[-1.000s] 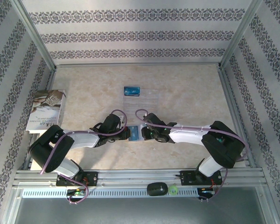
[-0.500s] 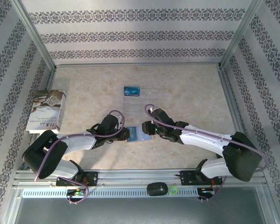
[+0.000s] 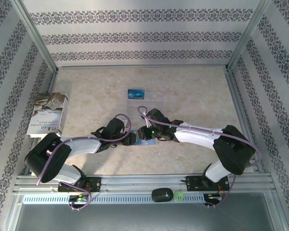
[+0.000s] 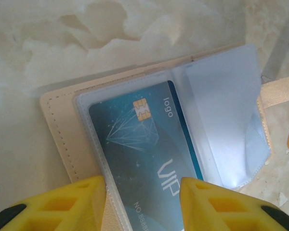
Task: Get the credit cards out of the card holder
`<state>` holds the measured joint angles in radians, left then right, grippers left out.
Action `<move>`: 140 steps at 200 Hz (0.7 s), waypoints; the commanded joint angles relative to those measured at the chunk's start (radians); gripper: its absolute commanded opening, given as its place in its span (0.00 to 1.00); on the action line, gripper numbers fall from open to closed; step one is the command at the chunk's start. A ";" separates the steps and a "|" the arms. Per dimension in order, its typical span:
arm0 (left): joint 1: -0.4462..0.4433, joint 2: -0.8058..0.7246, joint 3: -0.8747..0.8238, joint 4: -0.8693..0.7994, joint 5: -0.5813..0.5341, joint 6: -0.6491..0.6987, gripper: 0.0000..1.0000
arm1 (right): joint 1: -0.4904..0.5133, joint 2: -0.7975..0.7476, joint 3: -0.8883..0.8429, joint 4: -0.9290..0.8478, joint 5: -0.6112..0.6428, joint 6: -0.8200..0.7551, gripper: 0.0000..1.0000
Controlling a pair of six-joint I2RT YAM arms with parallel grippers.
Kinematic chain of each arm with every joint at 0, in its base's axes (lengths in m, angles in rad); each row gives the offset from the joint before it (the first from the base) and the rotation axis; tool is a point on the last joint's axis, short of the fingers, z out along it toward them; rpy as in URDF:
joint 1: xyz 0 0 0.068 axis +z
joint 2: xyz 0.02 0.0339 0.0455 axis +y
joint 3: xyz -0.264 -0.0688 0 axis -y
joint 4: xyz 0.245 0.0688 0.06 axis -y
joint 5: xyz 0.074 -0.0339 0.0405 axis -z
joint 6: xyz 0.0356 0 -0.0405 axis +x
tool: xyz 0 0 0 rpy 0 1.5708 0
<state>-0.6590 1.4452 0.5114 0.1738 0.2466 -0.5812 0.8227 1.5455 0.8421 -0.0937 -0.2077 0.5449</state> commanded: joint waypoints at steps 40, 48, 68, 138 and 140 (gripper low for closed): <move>-0.085 -0.003 0.067 -0.145 -0.180 0.099 0.45 | -0.012 -0.048 -0.072 -0.015 0.060 0.004 0.28; -0.101 -0.021 0.067 -0.158 -0.218 0.102 0.45 | -0.020 -0.058 -0.089 0.000 0.058 0.009 0.28; -0.120 -0.044 0.075 -0.163 -0.248 0.104 0.45 | -0.036 -0.082 -0.126 0.025 0.065 0.018 0.28; -0.168 0.059 0.145 -0.208 -0.312 0.106 0.46 | -0.066 -0.131 -0.183 0.051 0.050 0.005 0.32; -0.169 0.063 0.147 -0.211 -0.314 0.107 0.46 | -0.066 -0.132 -0.184 0.052 0.050 0.005 0.32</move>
<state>-0.8051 1.4780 0.6315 0.0284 -0.0113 -0.5007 0.7612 1.4467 0.6811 -0.0662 -0.1658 0.5503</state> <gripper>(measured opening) 0.463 0.311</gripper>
